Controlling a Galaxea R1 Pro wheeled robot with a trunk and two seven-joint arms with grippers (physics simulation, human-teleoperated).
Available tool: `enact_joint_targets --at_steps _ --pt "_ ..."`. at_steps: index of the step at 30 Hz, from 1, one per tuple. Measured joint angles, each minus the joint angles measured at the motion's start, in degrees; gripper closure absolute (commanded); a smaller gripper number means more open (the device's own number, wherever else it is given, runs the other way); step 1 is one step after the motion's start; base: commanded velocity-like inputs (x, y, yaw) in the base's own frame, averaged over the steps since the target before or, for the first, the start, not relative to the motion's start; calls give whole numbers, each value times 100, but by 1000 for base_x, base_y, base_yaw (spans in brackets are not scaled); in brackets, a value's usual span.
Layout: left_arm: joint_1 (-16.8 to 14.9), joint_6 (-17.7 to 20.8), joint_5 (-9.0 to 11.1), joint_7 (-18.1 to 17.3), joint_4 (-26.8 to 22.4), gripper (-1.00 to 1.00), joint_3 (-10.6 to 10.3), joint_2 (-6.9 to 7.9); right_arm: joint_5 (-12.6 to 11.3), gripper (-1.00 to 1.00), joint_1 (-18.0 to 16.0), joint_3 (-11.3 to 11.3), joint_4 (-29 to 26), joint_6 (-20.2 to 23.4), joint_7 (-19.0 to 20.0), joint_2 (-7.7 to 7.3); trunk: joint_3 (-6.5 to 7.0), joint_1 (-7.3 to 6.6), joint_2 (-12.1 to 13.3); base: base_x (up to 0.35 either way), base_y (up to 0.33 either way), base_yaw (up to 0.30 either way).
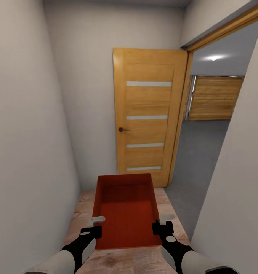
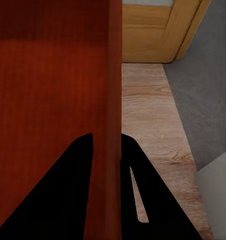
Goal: Move the two storage containers from the living room to the garage. In the garage, place one container on the floor and stack the other container on top of it (either order is fine).
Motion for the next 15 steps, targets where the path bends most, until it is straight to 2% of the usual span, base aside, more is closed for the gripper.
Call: enact_joint_targets --at_steps 15 --pt "0 0 -4 0 -7 100 3 0 5 100 0 -5 -3 -1 0 1 0 0 0 322 167 -283"
